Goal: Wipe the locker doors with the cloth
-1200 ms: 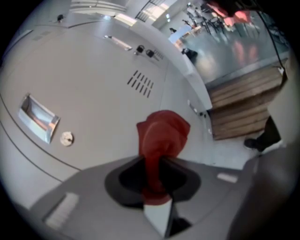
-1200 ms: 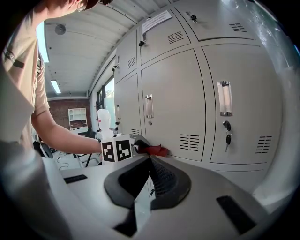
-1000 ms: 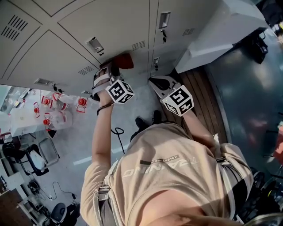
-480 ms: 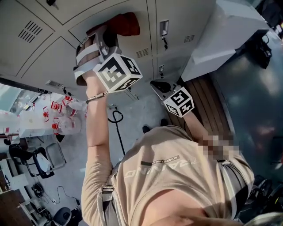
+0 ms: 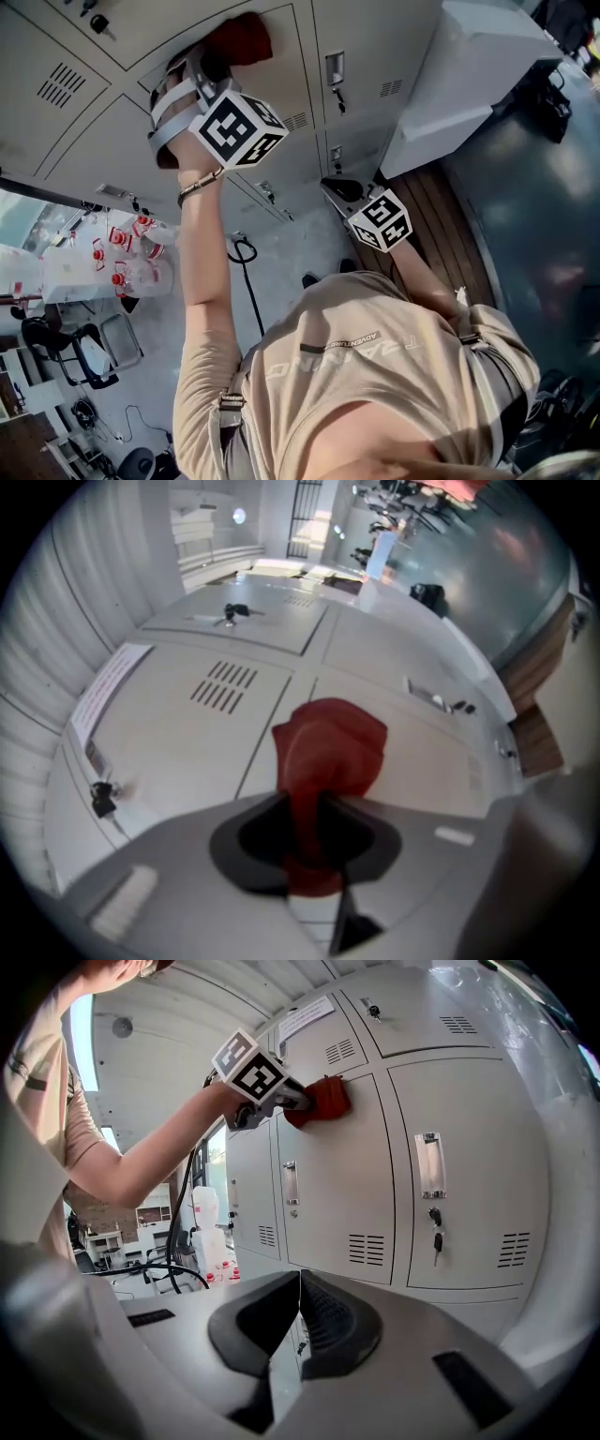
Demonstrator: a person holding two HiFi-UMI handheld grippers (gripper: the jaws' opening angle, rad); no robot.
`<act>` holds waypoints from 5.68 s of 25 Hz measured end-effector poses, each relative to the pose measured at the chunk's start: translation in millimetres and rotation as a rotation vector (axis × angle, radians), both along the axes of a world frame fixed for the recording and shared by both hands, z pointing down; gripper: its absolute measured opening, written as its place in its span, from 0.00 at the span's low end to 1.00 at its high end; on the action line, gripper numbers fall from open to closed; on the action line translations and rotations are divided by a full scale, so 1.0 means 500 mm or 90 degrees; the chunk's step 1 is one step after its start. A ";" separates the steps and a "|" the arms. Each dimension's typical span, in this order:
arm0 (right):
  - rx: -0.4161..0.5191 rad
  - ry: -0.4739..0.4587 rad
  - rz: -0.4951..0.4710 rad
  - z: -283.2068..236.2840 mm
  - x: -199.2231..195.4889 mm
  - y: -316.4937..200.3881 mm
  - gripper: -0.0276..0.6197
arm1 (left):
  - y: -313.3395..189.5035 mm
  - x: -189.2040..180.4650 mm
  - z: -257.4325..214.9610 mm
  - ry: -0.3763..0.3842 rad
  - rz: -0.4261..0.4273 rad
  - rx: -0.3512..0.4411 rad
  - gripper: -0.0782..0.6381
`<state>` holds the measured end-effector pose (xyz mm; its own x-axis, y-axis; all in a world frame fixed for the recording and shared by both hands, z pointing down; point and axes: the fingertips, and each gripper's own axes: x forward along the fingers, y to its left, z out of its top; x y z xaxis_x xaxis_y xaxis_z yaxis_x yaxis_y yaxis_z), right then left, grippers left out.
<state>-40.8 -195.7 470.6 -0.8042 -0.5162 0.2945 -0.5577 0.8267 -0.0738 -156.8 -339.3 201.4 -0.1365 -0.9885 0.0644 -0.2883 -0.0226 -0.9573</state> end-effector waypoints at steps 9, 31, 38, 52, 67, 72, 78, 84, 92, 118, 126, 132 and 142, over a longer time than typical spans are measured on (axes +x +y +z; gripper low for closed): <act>-0.030 0.009 0.006 0.035 0.016 0.004 0.07 | -0.013 0.015 0.231 0.000 0.002 -0.114 0.22; -0.062 0.026 0.057 0.087 0.066 -0.011 0.07 | -0.010 0.013 0.805 0.065 0.004 -0.456 0.22; -0.071 0.022 0.056 0.096 0.068 -0.019 0.07 | 0.010 0.120 0.433 0.021 0.092 -0.256 0.22; -0.042 0.003 0.046 0.053 0.069 -0.047 0.07 | -0.034 0.154 -0.051 -0.007 0.025 0.023 0.22; -0.051 0.010 0.035 0.089 0.130 -0.097 0.07 | -0.066 0.149 0.286 -0.033 -0.004 -0.136 0.22; -0.050 0.007 0.027 0.099 0.126 -0.105 0.07 | -0.065 0.147 0.453 0.006 0.015 -0.196 0.22; -0.069 -0.001 0.048 0.123 0.159 -0.104 0.07 | -0.065 0.153 0.636 -0.001 0.017 -0.276 0.22; -0.104 -0.012 0.082 0.161 0.195 -0.101 0.07 | -0.070 0.158 0.747 -0.001 0.017 -0.346 0.22; -0.129 -0.012 0.088 0.168 0.201 -0.093 0.07 | -0.020 0.175 0.813 0.251 0.051 -0.449 0.22; 0.056 -0.048 -0.004 -0.034 -0.088 -0.016 0.07 | 0.298 -0.129 0.520 0.871 0.016 -0.136 0.22; 0.098 -0.082 0.032 -0.097 -0.100 -0.005 0.06 | 0.316 -0.190 0.487 0.888 0.019 -0.099 0.22; 0.106 -0.094 0.063 -0.111 -0.073 -0.002 0.07 | 0.323 -0.194 0.484 0.888 0.022 -0.097 0.22; 0.103 -0.102 0.069 -0.114 -0.066 0.003 0.06 | 0.324 -0.188 0.473 0.881 0.034 -0.105 0.22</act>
